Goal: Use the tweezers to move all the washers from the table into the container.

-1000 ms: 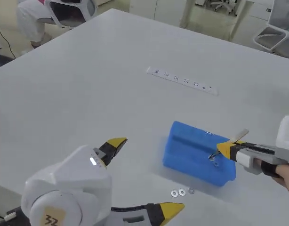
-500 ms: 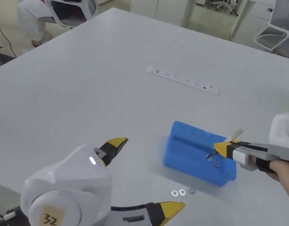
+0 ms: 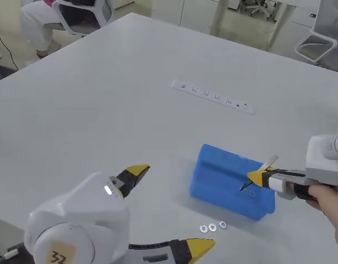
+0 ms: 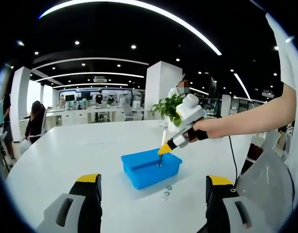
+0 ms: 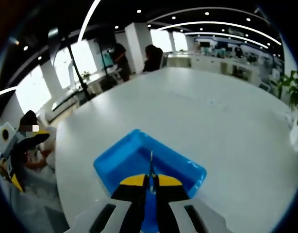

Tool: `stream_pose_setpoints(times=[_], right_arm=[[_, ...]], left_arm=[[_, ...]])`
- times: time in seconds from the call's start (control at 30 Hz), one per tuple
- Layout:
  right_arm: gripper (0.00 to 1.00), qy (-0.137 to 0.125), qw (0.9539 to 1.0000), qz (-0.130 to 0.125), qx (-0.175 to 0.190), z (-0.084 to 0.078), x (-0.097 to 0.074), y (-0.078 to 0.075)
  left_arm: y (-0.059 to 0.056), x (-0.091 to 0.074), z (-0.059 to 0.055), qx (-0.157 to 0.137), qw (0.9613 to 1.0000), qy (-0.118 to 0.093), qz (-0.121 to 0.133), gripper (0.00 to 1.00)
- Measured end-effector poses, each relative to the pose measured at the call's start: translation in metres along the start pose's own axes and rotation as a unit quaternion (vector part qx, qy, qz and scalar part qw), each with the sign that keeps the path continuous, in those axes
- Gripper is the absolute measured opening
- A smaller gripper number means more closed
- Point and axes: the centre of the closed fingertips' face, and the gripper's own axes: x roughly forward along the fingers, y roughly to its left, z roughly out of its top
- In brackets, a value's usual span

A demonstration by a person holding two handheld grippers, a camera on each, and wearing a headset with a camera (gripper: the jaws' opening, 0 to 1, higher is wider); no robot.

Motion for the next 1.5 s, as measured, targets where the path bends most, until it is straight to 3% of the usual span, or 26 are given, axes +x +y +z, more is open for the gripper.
stream_pose_setpoints(times=[0.43, 0.93, 1.5], right_arm=[[0.03, 0.01, 0.9999, -0.001, 0.008, -0.003, 0.006, -0.004], [0.04, 0.025, 0.9996, -0.007, -0.009, -0.01, 0.014, -0.003], [0.04, 0.014, 0.9996, -0.011, -0.021, -0.005, 0.009, -0.004]], left_arm=[[0.0, 0.001, -0.002, -0.002, 1.0, 0.003, -0.004, 0.89], [0.0, 0.001, -0.003, -0.001, 1.0, 0.007, -0.004, 0.88], [0.001, 0.0, -0.001, -0.003, 1.0, 0.0, -0.002, 0.87]])
